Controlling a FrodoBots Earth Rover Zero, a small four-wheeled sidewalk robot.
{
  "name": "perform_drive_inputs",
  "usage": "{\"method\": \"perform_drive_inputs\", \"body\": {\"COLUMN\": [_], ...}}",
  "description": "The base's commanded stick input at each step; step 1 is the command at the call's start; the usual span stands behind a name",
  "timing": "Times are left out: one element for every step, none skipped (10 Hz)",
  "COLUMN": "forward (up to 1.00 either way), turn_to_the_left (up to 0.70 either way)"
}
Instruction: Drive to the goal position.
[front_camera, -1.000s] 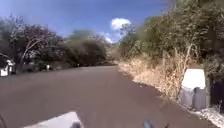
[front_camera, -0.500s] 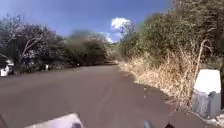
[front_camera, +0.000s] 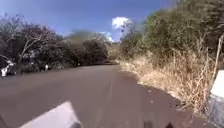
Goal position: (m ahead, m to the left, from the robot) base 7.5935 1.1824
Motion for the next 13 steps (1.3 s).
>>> {"method": "perform_drive_inputs", "body": {"forward": [0.5, 0.5, 0.5, 0.5, 0.5, 0.5, 0.5, 0.5, 0.5, 0.5, 0.5, 0.5, 0.5], "turn_to_the_left": [0.0, 0.0, 0.0, -0.5, -0.5, -0.5, -0.5, -0.5, -0.5, -0.25, 0.0, 0.0, 0.0]}}
